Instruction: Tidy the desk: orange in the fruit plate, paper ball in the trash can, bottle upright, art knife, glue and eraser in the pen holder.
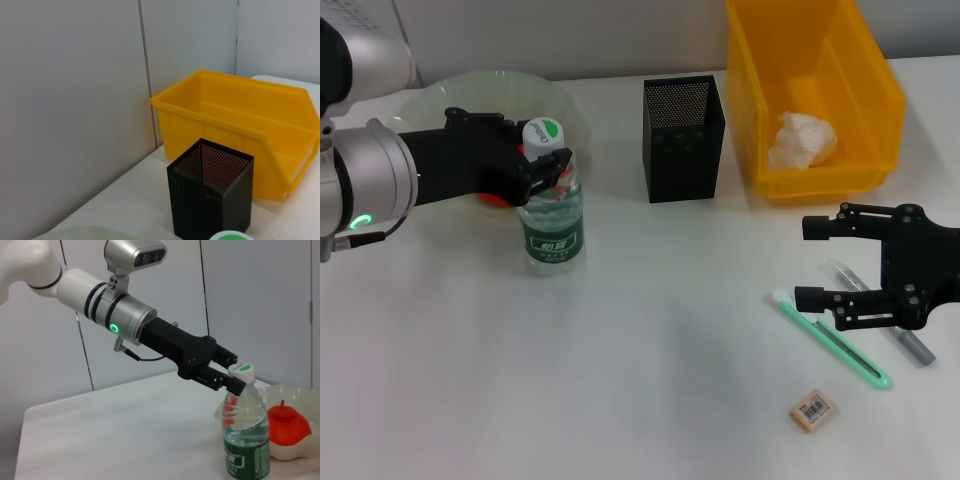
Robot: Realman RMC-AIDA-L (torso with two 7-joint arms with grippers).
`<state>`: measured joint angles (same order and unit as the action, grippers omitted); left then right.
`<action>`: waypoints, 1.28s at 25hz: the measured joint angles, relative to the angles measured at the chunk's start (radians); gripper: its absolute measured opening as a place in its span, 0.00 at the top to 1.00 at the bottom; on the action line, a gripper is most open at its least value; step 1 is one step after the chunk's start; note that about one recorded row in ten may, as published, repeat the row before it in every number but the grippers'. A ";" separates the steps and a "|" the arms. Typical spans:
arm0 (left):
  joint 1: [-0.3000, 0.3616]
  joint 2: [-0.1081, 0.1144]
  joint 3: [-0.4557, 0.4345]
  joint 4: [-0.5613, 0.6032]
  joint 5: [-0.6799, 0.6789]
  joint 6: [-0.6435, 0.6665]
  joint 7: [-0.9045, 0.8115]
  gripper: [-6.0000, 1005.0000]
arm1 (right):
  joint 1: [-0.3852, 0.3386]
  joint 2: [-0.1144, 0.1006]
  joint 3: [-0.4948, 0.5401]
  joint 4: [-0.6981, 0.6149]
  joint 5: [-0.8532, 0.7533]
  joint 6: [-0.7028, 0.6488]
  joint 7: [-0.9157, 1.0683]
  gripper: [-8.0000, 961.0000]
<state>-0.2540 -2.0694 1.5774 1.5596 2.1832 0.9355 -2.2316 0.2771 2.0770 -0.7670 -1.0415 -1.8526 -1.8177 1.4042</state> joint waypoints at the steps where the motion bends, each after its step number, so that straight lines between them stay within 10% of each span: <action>1: -0.002 0.000 0.000 -0.004 0.000 0.000 0.000 0.55 | 0.000 0.000 0.000 0.000 0.000 0.000 0.000 0.14; 16: -0.007 -0.001 -0.002 -0.020 -0.010 0.004 0.024 0.55 | 0.007 0.000 -0.002 0.001 0.000 0.011 -0.001 0.14; 27: 0.003 0.002 -0.061 -0.020 -0.159 0.009 0.108 0.20 | 0.008 -0.001 -0.008 0.003 -0.001 0.024 -0.001 0.14; 32: 0.004 0.002 -0.068 -0.020 -0.186 0.006 0.128 0.19 | 0.008 -0.002 -0.007 0.003 -0.002 0.025 -0.001 0.14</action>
<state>-0.2496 -2.0677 1.5094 1.5392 1.9977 0.9419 -2.1035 0.2853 2.0754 -0.7744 -1.0380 -1.8545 -1.7930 1.4036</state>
